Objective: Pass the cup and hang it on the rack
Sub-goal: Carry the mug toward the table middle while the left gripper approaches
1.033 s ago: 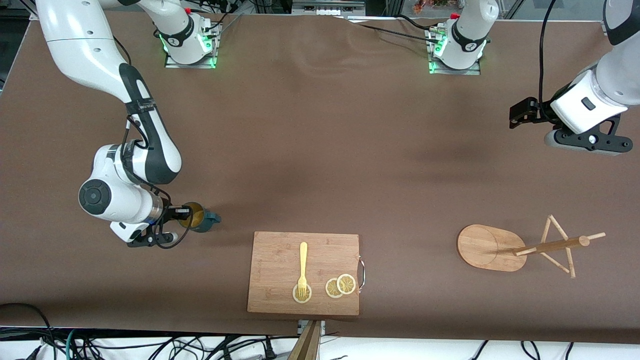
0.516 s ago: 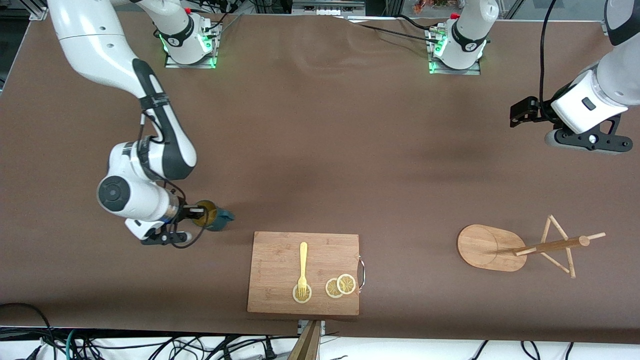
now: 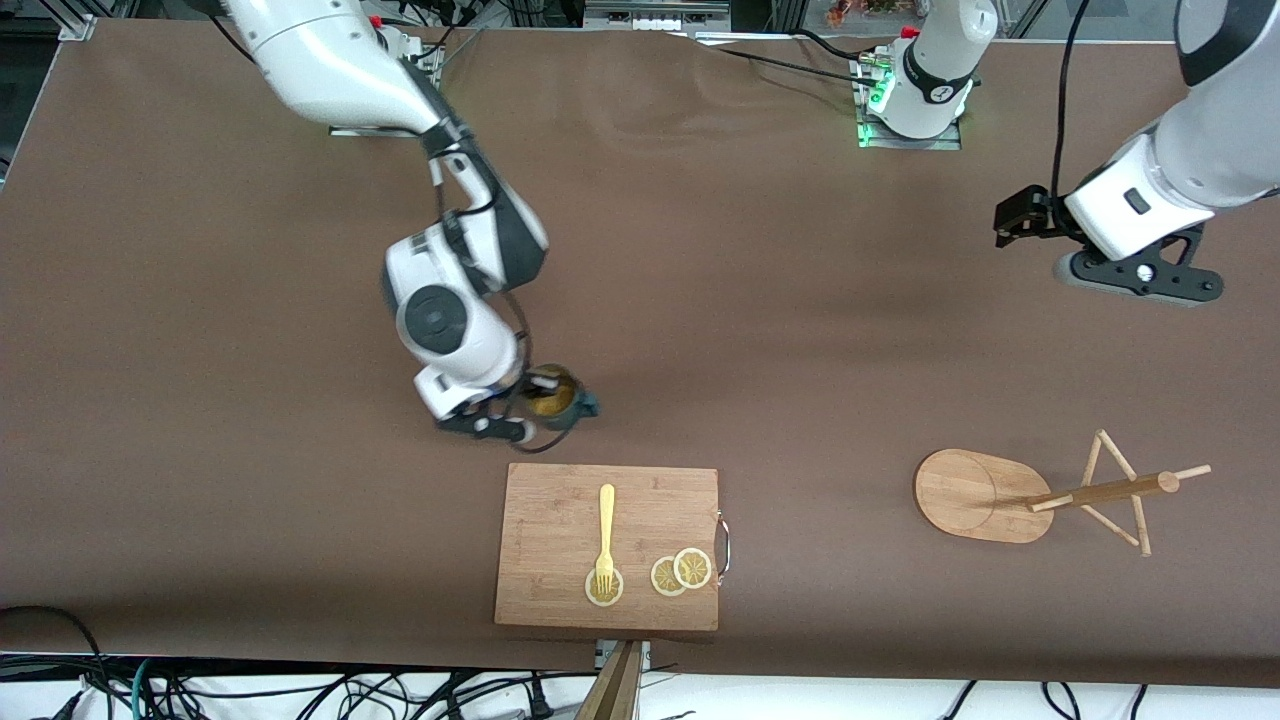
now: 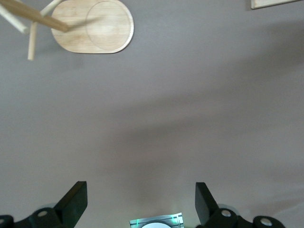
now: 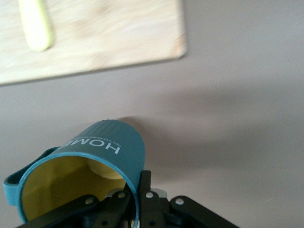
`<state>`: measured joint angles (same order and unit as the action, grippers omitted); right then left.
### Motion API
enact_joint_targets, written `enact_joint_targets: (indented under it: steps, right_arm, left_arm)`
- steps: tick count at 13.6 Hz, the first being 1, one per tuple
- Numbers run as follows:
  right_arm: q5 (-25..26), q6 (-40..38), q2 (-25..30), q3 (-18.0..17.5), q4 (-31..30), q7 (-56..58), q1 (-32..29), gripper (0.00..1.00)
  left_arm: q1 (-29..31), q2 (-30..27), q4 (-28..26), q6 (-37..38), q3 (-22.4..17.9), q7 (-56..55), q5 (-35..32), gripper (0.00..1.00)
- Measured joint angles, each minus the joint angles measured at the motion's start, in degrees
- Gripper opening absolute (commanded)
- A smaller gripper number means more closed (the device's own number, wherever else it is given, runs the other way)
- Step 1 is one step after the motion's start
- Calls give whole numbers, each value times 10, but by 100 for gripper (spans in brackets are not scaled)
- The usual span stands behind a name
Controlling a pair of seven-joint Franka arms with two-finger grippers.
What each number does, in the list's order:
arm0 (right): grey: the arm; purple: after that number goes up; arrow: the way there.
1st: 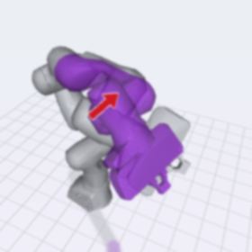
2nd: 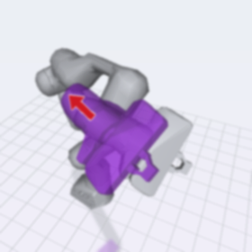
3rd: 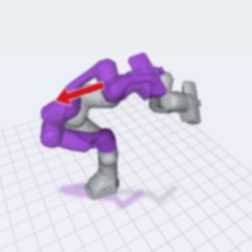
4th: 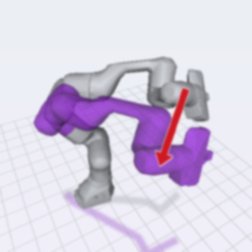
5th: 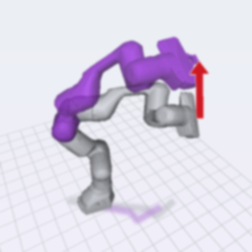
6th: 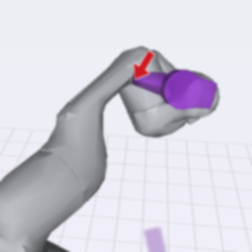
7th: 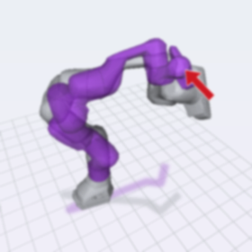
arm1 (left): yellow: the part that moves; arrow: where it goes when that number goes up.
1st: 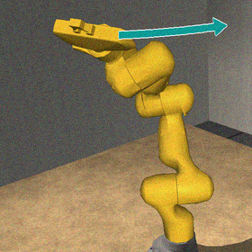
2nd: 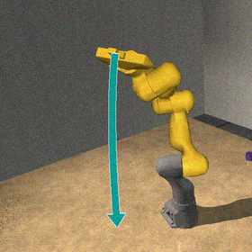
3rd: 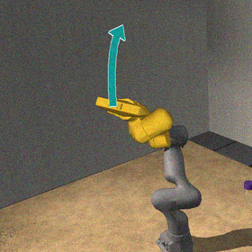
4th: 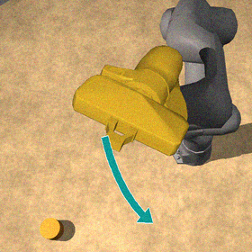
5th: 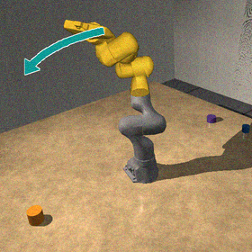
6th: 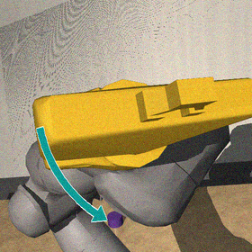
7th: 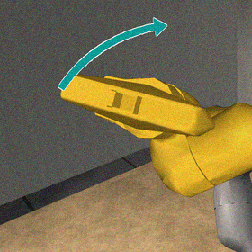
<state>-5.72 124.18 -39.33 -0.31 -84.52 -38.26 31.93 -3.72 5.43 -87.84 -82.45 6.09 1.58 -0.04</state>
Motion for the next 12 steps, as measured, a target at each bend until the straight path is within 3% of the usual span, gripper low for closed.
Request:
enact_joint_targets:
  steps: [5, 12]
  right_arm:
    - [-1, 10, -9, -8, 16, -120, 95, 0]
    - [-1, 28, -71, -8, 84, -226, 191, 0]
  left_arm:
    - [-14, 15, 0, -2, 13, 0, 0, 100]
    - [-8, 23, 3, -1, 5, 18, 0, 100]
